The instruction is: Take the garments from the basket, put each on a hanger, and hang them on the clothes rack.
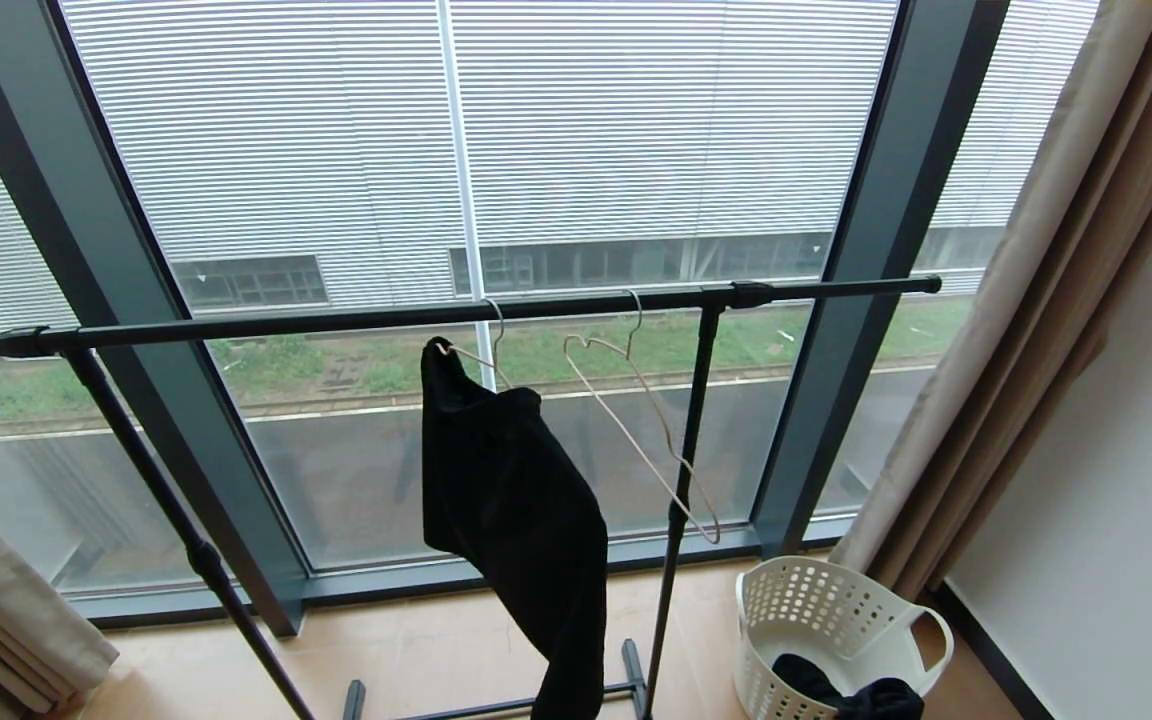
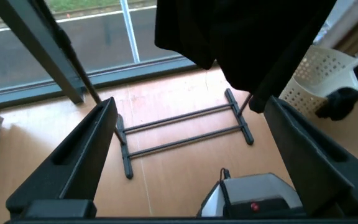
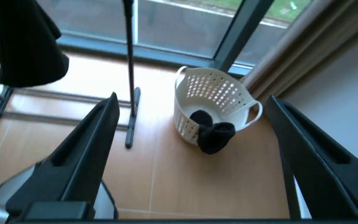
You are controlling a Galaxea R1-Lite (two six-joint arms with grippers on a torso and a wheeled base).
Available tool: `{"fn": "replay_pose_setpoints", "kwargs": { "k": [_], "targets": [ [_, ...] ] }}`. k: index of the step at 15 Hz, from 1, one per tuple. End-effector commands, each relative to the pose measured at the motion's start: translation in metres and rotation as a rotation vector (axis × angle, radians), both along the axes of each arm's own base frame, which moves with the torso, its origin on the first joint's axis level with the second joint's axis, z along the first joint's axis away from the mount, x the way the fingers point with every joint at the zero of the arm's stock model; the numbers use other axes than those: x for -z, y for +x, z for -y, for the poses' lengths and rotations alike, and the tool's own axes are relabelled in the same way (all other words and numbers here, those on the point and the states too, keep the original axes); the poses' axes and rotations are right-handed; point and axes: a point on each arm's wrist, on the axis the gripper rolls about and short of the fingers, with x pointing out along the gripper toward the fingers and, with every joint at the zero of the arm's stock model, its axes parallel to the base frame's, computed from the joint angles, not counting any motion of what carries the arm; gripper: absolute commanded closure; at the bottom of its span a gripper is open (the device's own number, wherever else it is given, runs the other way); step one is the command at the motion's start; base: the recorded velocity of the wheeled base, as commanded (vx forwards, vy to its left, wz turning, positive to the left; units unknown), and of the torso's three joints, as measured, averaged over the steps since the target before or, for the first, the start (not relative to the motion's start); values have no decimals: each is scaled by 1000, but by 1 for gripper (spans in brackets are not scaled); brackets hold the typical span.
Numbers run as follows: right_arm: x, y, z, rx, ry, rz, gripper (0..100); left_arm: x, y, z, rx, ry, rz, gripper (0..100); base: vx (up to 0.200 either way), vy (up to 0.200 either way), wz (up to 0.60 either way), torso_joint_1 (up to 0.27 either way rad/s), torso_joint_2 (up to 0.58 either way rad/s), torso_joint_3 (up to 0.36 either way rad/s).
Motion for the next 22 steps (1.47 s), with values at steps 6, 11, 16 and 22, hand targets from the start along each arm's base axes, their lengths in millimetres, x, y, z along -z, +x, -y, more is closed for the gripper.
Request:
{"fn": "replay_pose_setpoints", "kwargs": {
  "k": [6,11,16,22],
  "targets": [
    [2,-21,2,75,39,249,0,2,-15,-1,-72,-27,189,0,0,0,0,0,0,0],
    [3,-29,0,187,47,349,0,4,-19,0,-200,-16,247,0,0,0,0,0,0,0],
    [7,-28,2,257,146,341,0,4,-21,-1,-216,-27,289,0,0,0,0,0,0,0],
    [7,-28,-1,138,143,323,0,4,-21,-1,-211,-30,290,0,0,0,0,0,0,0]
  ]
}}
